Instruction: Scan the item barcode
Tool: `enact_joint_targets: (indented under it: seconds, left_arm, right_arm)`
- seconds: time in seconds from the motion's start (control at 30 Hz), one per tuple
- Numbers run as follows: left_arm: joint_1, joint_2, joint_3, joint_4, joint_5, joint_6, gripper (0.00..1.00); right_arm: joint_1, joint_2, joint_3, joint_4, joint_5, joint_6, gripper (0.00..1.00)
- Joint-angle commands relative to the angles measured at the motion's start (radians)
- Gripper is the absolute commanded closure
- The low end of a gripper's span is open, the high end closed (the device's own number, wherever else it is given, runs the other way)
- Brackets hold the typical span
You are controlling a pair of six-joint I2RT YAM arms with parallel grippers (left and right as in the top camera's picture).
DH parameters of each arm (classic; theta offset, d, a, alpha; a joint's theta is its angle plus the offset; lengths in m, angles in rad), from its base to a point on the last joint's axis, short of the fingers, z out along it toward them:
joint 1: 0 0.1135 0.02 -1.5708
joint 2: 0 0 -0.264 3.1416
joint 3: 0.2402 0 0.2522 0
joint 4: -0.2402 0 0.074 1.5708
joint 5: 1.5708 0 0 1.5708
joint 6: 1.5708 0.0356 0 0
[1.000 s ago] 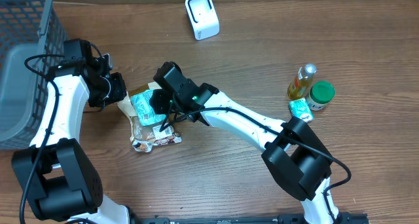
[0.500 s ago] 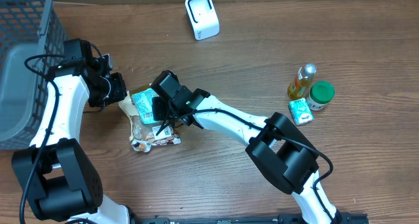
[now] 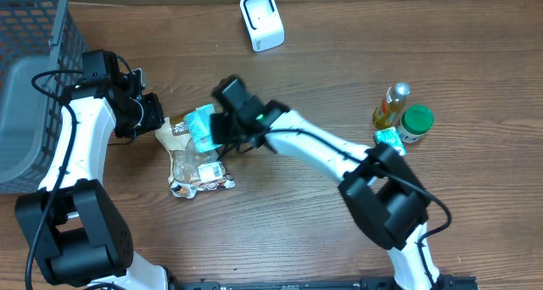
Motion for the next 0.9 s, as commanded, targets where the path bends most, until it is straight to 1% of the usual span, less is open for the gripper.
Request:
enact_joint_targets:
  seconds: [0.0, 0.03, 0.17, 0.23, 0.33, 0.37, 0.4, 0.47, 0.5, 0.53, 0.6, 0.67, 0.7, 0.77, 0.83, 0.87]
  left_arm:
    - [0.004, -0.015, -0.008, 0.006, 0.008, 0.022, 0.83]
    - [0.004, -0.015, -0.008, 0.006, 0.008, 0.024, 0.84]
    - [0.003, -0.015, -0.008, 0.007, 0.019, 0.024, 0.85]
    - [-0.004, -0.015, -0.008, 0.011, 0.069, 0.047, 0.85]
    - [-0.026, -0.015, -0.008, 0.014, 0.170, 0.097, 0.84]
    - [-0.040, -0.015, -0.008, 0.014, 0.194, 0.102, 0.84]
    - [-0.052, -0.015, -0.008, 0.014, 0.207, 0.101, 0.84]
    - [-0.081, -0.015, -0.008, 0.014, 0.239, 0.102, 0.84]
    - [-0.108, -0.015, -0.008, 0.014, 0.262, 0.101, 0.84]
    - [-0.139, -0.015, -0.008, 0.017, 0.278, 0.101, 0.83]
    - [-0.183, -0.015, -0.008, 0.019, 0.278, 0.101, 0.83]
    - [-0.232, -0.015, -0.008, 0.023, 0.278, 0.085, 0.81]
    - [-0.246, -0.015, -0.008, 0.027, 0.277, 0.064, 0.81]
    - [-0.275, -0.015, -0.008, 0.037, 0.277, 0.015, 0.81]
    - [-0.297, -0.015, -0.008, 0.042, 0.278, 0.000, 0.81]
    - [-0.318, -0.015, -0.008, 0.043, 0.277, -0.004, 0.78]
  right_arm:
    - [-0.066, -0.064, 0.018, -0.080, -0.071, -0.064, 0.96]
    - [-0.082, -0.064, 0.018, -0.134, -0.071, -0.090, 0.96]
    - [-0.101, -0.062, 0.016, -0.353, -0.070, -0.269, 0.96]
    - [-0.101, -0.062, 0.004, -0.440, -0.069, -0.357, 0.96]
    - [-0.100, -0.062, -0.025, -0.501, -0.036, -0.438, 0.96]
    - [-0.100, -0.062, -0.045, -0.504, 0.007, -0.457, 0.96]
    - [-0.101, -0.062, -0.055, -0.503, 0.041, -0.457, 0.96]
    - [-0.109, -0.062, -0.078, -0.492, 0.132, -0.455, 0.90]
    - [-0.116, -0.062, -0.080, -0.489, 0.148, -0.455, 0.75]
    - [-0.129, -0.062, -0.080, -0.485, 0.148, -0.448, 0.71]
    - [-0.147, -0.062, -0.060, -0.503, 0.148, -0.435, 0.66]
    - [-0.174, -0.062, -0.011, -0.556, 0.146, -0.367, 0.66]
    - [-0.186, -0.062, 0.013, -0.583, 0.133, -0.355, 0.66]
    - [-0.216, -0.064, 0.063, -0.640, 0.066, -0.355, 0.63]
    - [-0.246, -0.064, 0.089, -0.684, -0.023, -0.379, 0.62]
    - [-0.265, -0.064, 0.090, -0.698, -0.081, -0.389, 0.61]
